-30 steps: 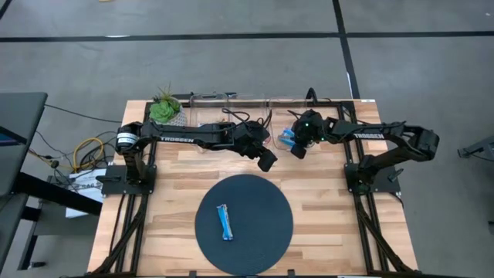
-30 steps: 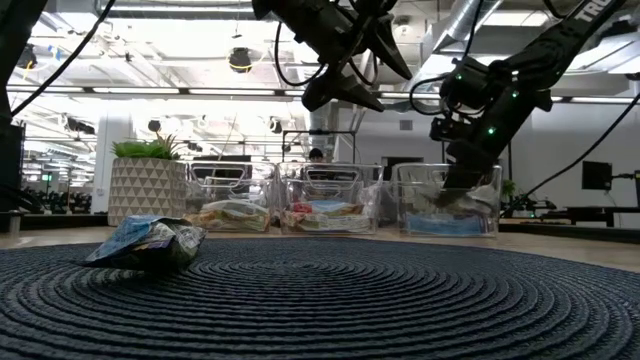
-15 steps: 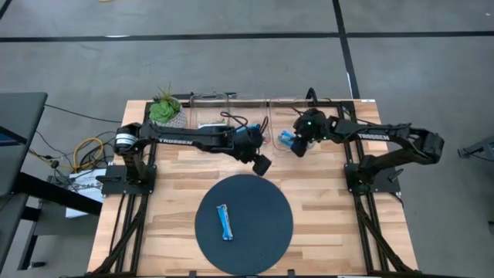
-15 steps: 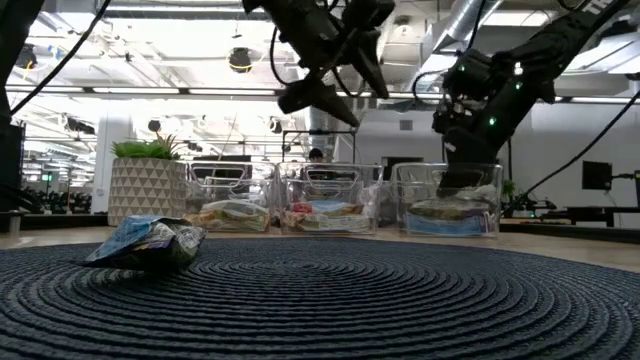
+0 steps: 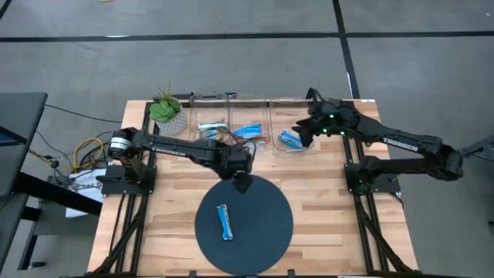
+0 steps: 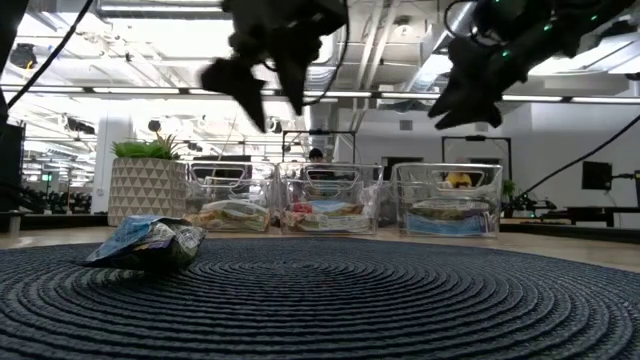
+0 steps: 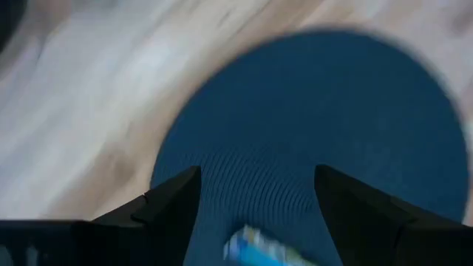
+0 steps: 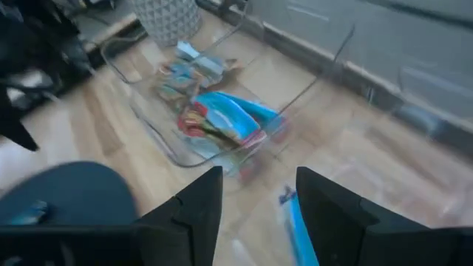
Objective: Pick and place Granola Bars by type
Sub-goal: Put the blue bar into the right transparent bin
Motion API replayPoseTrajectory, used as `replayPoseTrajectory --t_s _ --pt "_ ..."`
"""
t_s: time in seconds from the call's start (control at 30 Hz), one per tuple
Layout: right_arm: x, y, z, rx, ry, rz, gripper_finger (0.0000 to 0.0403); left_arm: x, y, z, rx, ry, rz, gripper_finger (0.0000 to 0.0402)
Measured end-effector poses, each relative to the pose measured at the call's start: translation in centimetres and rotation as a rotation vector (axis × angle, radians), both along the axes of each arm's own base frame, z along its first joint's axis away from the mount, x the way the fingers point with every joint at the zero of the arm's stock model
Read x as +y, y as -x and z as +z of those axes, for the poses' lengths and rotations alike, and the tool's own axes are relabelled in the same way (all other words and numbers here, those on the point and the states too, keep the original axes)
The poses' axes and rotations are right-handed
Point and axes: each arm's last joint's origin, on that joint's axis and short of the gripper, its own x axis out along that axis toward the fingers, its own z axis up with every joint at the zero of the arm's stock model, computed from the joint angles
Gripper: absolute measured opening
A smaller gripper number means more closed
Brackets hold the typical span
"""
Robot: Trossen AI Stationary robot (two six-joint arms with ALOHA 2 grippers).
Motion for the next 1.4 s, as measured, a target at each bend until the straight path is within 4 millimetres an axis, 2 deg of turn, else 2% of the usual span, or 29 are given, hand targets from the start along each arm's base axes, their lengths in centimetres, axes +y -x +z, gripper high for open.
replayPoseTrajectory --t_s 0.27,0.57,0.83,1.03,1.27,1.4 --pt "1.9 1.2 1.5 -0.096 -0.096 -0.008 0.0164 -4.2 2.1 -0.4 0.161 0.065 0.268 0.0258" --pt "3.6 0.6 1.5 -0.109 -0.147 0.058 0.0165 -8.5 3.0 -0.4 0.139 0.126 0.434 0.0258" --pt "4.7 0.0 1.8 -0.145 -0.170 0.103 0.0164 -11.4 4.0 -0.5 0.125 0.159 0.554 0.0258" --pt "6.3 -0.4 1.8 -0.138 -0.169 0.249 0.0166 -13.9 3.8 -2.0 0.116 0.182 0.562 0.0258" --pt "8.7 -0.8 2.9 -0.211 -0.253 0.606 0.0163 -16.7 2.4 -5.5 0.132 0.228 0.545 0.0258" --pt "9.6 -0.9 3.1 -0.229 -0.292 0.671 0.0158 -17.7 2.0 -7.5 0.172 0.232 0.540 0.0258"
